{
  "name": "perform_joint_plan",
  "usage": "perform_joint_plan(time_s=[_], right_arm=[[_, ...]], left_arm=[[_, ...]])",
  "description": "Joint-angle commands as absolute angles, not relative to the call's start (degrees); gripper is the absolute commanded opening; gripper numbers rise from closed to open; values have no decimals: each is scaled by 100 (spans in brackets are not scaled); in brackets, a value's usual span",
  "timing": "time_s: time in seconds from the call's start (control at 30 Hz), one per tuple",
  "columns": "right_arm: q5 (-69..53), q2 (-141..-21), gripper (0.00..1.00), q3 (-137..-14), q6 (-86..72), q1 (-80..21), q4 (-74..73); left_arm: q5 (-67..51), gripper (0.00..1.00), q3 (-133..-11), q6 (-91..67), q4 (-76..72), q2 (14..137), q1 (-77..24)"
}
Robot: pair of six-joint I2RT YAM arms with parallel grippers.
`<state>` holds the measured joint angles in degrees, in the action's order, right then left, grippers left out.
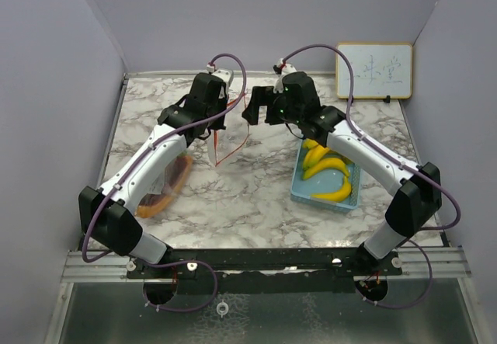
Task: Place the food in the zip-top bag and seal the zipper
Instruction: Open the zipper of the food storage bag.
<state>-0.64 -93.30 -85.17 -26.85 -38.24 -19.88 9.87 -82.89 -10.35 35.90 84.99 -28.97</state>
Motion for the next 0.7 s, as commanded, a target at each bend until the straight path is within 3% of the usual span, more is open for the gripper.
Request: perform_joint_plan(time_s=[0.0, 0.23, 0.33, 0.67], right_arm=[[377, -8932, 98, -8656, -2875, -3823, -1517], [1968, -8492, 98, -8951, -3215, -3539, -3651], [2022, -8305, 98, -8685, -3679, -3036, -4552], [1546, -7949, 99, -7614, -4166, -2266, -5262]], left_arm=[[1266, 0, -8510, -759, 3645, 8244, -2927], [2338, 0, -8608, -30, 3970, 8030, -2931], [2138, 0, -8620, -169, 3992, 8034, -2943], [1146, 0, -8273, -739, 3376, 8376, -3217]])
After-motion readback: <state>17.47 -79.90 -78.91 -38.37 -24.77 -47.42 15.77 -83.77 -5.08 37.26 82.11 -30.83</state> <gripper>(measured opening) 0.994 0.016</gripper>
